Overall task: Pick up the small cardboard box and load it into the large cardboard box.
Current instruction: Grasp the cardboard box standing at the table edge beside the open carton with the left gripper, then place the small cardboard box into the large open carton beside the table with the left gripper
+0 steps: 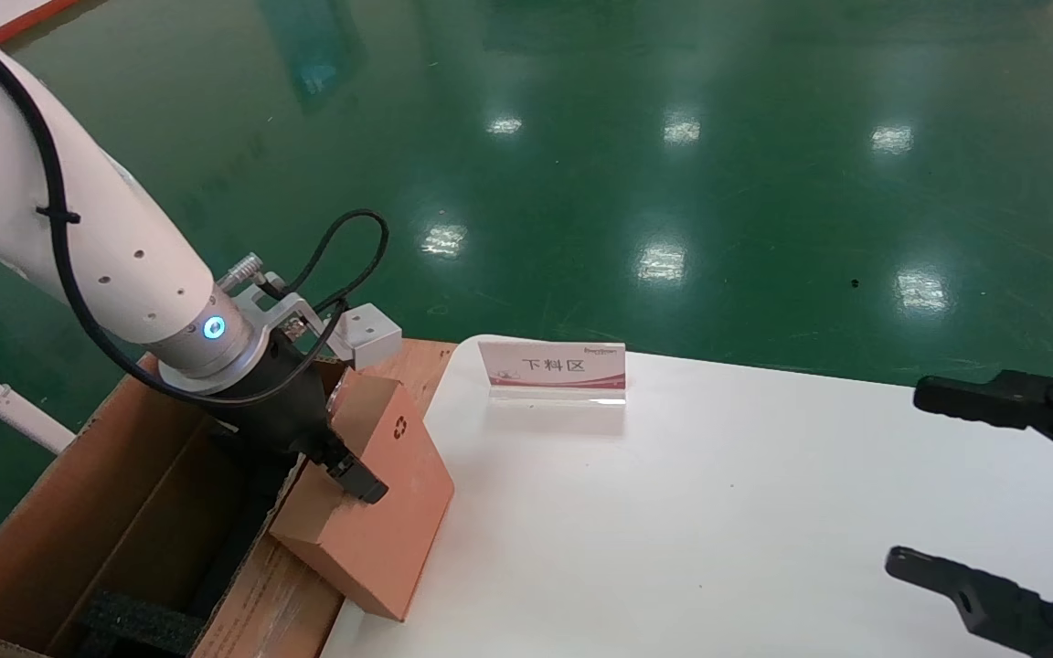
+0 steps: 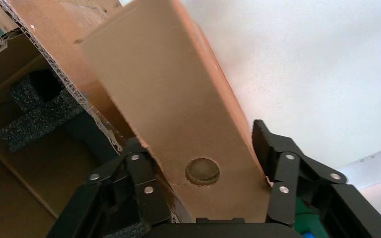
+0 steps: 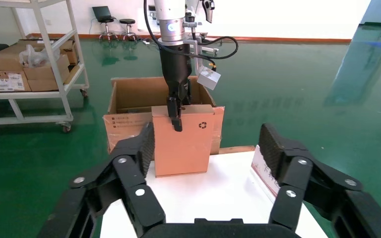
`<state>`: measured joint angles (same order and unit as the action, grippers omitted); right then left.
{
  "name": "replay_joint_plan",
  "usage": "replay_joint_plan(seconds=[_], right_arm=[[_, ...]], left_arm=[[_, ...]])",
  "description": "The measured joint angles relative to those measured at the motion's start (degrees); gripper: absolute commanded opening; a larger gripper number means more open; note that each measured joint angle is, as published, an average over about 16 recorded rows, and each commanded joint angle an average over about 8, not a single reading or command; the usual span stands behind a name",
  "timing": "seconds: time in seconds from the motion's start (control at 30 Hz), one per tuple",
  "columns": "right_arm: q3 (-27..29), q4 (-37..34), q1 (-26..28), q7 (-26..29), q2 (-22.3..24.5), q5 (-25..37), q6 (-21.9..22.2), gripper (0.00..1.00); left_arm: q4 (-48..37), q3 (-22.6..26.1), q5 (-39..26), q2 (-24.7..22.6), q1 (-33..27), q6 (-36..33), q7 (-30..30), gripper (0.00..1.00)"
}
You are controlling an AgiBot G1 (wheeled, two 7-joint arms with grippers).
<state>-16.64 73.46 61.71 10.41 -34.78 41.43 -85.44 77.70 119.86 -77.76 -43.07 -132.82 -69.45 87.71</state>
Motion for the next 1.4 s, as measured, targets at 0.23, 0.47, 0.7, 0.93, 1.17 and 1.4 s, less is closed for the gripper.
replay_joint_plan(seconds=[0.23, 0.47, 0.7, 0.93, 1.17, 1.4], right_arm=[[0.0, 0.0, 0.0, 0.0, 0.0, 0.0, 0.0, 0.0], [0.0, 0.0, 0.0, 0.0, 0.0, 0.0, 0.0, 0.0], [0.0, 0.0, 0.0, 0.0, 0.0, 0.0, 0.0, 0.0], [-0.1, -0.1, 0.0, 0.0, 0.0, 0.0, 0.0, 0.0], [-0.1, -0.1, 0.0, -0.1, 0.0, 0.0, 0.0, 0.0], [-0.1, -0.1, 0.0, -0.1, 0.0, -0.1, 0.0, 0.0]], left_arm=[[-0.1, 0.0, 0.0, -0.1, 0.0, 0.0, -0.1, 0.0], [-0.7, -0.8, 0.8, -0.1, -0.9, -0.2, -0.7, 0.0], [-1.5, -3.1, 2.6, 0.4, -5.4, -1.7, -1.7, 0.0], [-3.8, -6.7, 5.1, 1.0, -14.4, -6.2, -3.6, 0.0], [-8.8, -8.2, 5.5, 0.2, -23.7, -14.3, -7.2, 0.0], [-13.9, -3.7, 4.5, -1.0, -29.8, -20.6, -11.3, 0.0]])
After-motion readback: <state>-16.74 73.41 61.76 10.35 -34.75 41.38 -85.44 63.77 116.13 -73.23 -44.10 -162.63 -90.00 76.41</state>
